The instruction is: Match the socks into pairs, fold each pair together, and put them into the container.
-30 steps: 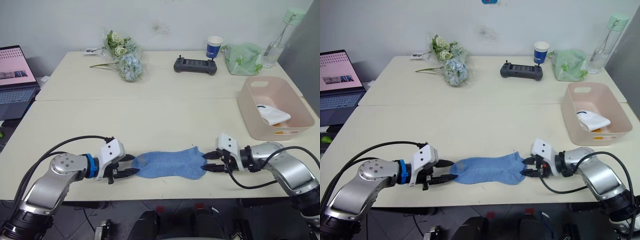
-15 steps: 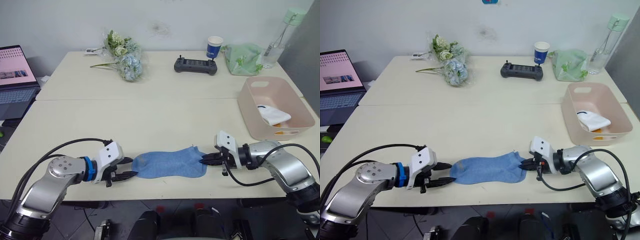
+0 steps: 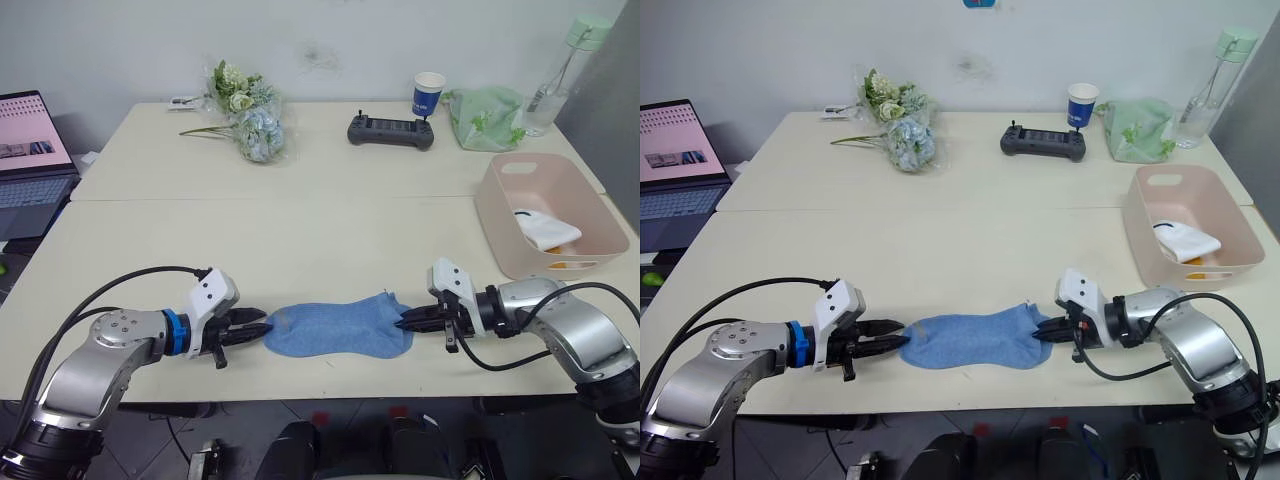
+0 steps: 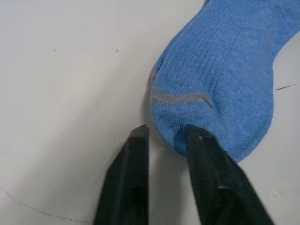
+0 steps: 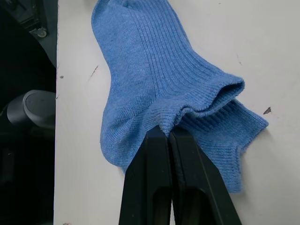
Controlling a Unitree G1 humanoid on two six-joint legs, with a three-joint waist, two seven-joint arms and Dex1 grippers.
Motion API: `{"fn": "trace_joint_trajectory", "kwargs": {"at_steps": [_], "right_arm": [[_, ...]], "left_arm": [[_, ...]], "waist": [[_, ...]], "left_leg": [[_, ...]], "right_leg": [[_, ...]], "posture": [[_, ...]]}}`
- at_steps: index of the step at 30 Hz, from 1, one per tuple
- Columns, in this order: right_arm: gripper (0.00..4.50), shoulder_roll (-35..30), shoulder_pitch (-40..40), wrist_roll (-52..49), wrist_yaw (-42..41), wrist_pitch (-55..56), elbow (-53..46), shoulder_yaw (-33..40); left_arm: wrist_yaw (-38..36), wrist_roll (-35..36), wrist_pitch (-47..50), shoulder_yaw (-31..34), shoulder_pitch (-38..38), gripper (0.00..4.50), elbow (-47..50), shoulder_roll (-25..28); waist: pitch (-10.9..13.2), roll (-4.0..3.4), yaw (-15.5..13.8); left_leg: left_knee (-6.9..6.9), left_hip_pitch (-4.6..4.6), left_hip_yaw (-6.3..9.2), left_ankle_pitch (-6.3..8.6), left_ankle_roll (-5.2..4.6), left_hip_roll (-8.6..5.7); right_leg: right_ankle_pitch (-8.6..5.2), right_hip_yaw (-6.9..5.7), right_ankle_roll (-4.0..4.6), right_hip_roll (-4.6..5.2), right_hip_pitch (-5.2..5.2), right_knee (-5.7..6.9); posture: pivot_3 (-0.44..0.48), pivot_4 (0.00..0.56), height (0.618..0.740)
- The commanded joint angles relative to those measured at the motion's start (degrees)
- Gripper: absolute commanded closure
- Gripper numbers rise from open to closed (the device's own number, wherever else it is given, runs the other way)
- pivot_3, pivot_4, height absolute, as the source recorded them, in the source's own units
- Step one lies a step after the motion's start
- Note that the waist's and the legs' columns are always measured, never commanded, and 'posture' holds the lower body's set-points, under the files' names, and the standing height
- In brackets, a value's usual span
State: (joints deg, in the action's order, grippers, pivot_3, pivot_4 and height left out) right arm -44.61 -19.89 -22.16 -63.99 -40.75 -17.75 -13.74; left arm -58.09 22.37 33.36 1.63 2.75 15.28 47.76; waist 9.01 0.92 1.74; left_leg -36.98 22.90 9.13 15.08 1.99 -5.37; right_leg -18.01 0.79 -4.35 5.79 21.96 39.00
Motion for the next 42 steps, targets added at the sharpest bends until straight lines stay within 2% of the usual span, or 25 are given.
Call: {"fn": "trace_joint_trajectory", "kwargs": {"at_steps": [1,8,13,16,25,30,42], "right_arm": [[4.50,-0.57,-0.90,-2.02,-0.46,-0.60,-2.39,2.04],[4.50,-1.38,-0.94,-3.26,-0.64,-1.44,-3.10,2.49],[4.50,-2.81,-1.60,-6.77,-1.13,-4.59,-4.55,4.91],[4.50,-3.39,-1.99,-8.12,-1.05,-5.83,-4.33,5.90],[4.50,-4.00,-2.34,-2.45,-1.42,-0.06,2.43,2.90],[4.50,-3.56,-2.97,-1.70,-1.53,0.60,4.35,2.98],[4.50,-4.46,-1.86,-2.72,-2.50,-2.14,1.45,2.37]], "left_arm": [[-0.68,0.25,-0.55,-0.12,-0.23,4.47,0.48,0.49],[-1.01,1.82,0.21,1.69,-0.49,4.47,1.08,0.71],[-2.11,7.20,4.71,5.71,-0.83,4.47,5.73,2.58],[-1.22,8.62,6.49,5.94,-0.77,4.47,7.79,2.64],[0.86,5.82,5.13,0.47,1.41,4.47,5.66,0.85],[1.02,5.18,4.70,-0.07,2.35,4.47,4.53,0.70],[0.35,3.76,4.02,-1.39,3.07,4.47,3.34,1.43]], "waist": [[0.00,0.00,-0.01],[0.00,0.00,-0.01],[0.00,0.00,0.00],[0.00,0.00,-0.01],[0.00,0.00,-0.04],[0.00,0.00,0.03],[0.00,0.00,0.00]], "left_leg": [[0.00,0.00,0.00,0.00,0.00,0.00],[0.00,0.00,0.00,0.00,0.00,0.00],[0.01,0.00,0.00,0.00,0.00,0.00],[0.00,0.00,0.00,0.00,-0.01,0.00],[0.00,0.00,-0.03,0.00,0.00,-0.01],[0.00,0.00,-0.04,0.00,0.00,0.00],[0.00,0.00,-0.02,0.00,0.00,0.00]], "right_leg": [[0.00,0.00,0.00,0.00,0.00,0.00],[0.00,0.01,0.00,0.01,0.00,0.00],[0.00,0.01,0.00,0.02,0.01,-0.01],[0.00,0.01,0.00,0.03,-0.01,-0.01],[0.00,0.00,0.00,0.03,-0.03,-0.01],[0.00,0.01,0.00,0.02,-0.02,-0.01],[0.00,0.01,0.00,0.02,-0.02,-0.01]], "posture": [[0.000,0.150,0.740],[0.000,0.150,0.740],[0.000,0.150,0.740],[0.000,0.150,0.740],[0.000,0.150,0.740],[0.000,0.150,0.740],[0.000,0.150,0.740]]}}
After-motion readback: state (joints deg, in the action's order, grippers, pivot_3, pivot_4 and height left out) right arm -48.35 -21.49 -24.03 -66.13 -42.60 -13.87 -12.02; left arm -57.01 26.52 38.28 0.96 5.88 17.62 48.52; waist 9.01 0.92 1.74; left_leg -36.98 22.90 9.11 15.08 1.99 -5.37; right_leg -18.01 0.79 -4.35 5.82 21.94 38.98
